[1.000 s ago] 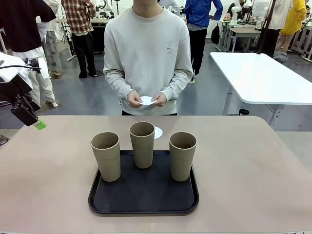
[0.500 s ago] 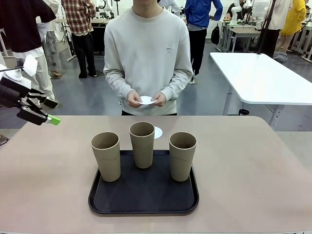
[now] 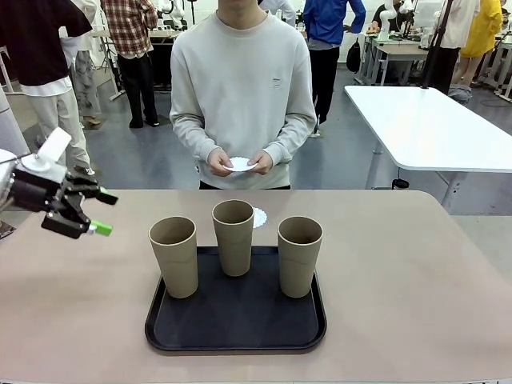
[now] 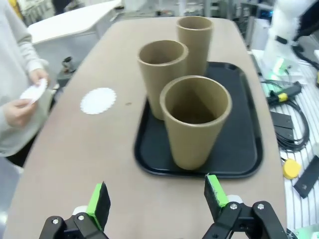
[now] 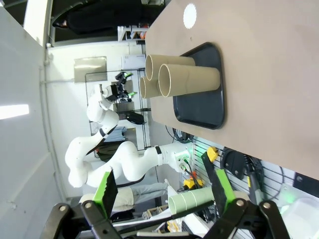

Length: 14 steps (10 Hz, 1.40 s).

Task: Place coasters on the table and set cups on them.
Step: Pick up one Reusable plastic cup and place it on a coaster set by the human.

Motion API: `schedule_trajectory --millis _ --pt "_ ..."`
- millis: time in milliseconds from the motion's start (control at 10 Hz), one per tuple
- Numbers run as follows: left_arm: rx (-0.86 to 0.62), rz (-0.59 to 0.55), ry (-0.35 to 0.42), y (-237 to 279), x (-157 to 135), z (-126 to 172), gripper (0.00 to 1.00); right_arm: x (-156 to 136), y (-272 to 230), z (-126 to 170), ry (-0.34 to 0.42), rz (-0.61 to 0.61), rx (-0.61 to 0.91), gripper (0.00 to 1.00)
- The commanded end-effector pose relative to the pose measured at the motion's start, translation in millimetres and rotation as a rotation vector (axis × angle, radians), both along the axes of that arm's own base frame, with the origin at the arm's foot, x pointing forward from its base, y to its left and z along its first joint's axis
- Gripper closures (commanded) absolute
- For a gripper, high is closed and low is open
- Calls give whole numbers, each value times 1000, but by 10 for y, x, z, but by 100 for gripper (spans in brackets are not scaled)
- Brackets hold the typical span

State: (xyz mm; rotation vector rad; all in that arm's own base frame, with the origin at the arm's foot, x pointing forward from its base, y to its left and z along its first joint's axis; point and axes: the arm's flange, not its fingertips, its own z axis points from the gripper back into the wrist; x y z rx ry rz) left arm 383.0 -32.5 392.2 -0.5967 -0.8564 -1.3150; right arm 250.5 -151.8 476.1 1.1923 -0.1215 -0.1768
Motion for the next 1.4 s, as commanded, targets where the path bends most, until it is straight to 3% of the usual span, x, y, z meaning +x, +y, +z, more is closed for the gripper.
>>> schedule_trajectory --millis 0,200,400,800,1300 --pt "24 -95 44 56 119 -130 0 5 -3 -3 -6 4 9 0" --pt "9 -173 80 91 169 -252 0 5 -3 -3 -6 4 9 0" --pt "-64 -222 25 27 159 -353 0 5 -3 -3 -6 4 9 0" --pt "-197 -199 -8 -94 167 -551 0 5 -3 -3 -6 4 9 0" --pt "-172 -181 27 -102 166 -507 0 5 -3 -3 -6 4 9 0"
